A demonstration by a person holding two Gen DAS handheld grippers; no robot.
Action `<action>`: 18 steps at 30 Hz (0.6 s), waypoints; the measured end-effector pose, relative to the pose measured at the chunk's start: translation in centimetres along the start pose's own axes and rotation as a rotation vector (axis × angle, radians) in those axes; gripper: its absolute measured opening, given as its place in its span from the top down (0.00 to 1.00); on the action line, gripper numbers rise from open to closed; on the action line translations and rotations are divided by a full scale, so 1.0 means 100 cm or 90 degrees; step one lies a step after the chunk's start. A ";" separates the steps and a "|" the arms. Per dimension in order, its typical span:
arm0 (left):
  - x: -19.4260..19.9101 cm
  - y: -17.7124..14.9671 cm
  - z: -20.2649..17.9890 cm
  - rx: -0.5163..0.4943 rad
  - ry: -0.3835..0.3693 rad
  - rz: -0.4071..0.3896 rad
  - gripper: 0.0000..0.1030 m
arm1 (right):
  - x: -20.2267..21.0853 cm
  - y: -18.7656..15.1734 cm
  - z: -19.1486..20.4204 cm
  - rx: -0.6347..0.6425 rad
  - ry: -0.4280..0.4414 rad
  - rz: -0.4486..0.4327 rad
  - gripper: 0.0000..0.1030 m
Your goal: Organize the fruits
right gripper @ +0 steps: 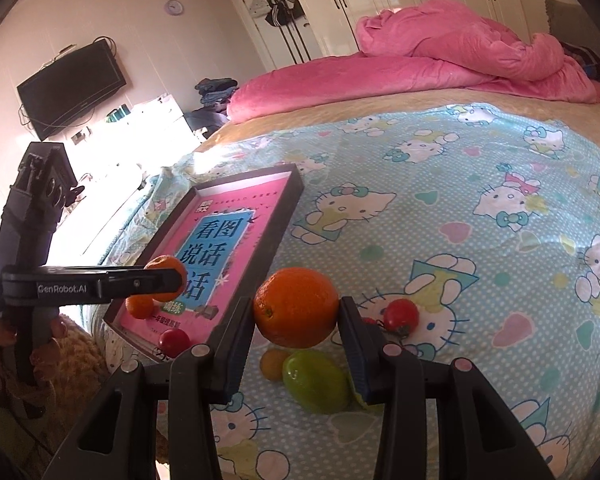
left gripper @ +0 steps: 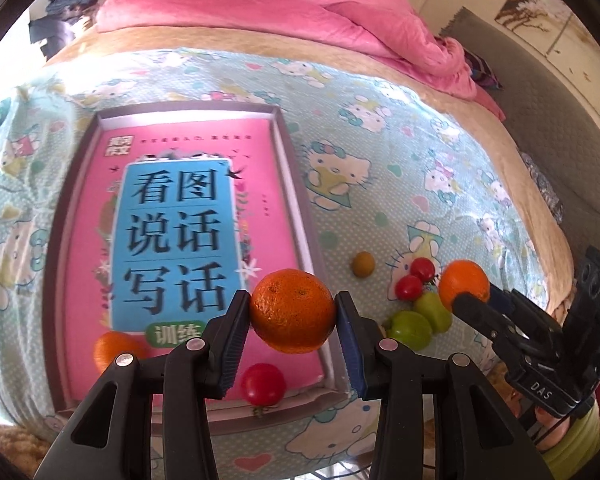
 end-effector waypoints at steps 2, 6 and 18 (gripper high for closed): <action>0.005 0.000 0.007 0.009 0.003 -0.006 0.57 | 0.001 -0.001 0.003 0.000 0.009 -0.003 0.58; 0.013 0.001 0.022 0.031 0.008 -0.016 0.57 | 0.004 0.000 0.009 0.008 0.014 -0.010 0.58; 0.038 -0.008 0.062 0.076 0.021 -0.039 0.57 | 0.010 0.002 0.037 0.046 0.047 -0.025 0.58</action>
Point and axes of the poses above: each gripper's, at about its wrist camera, not at the fingertips, and x roughly against the way its jaws point, z to its left, y to its top, the point moved 9 cm from there along -x, roughly the way its jaws point, and after that the axes turned 13 degrees about z, right-handed, at the moved point
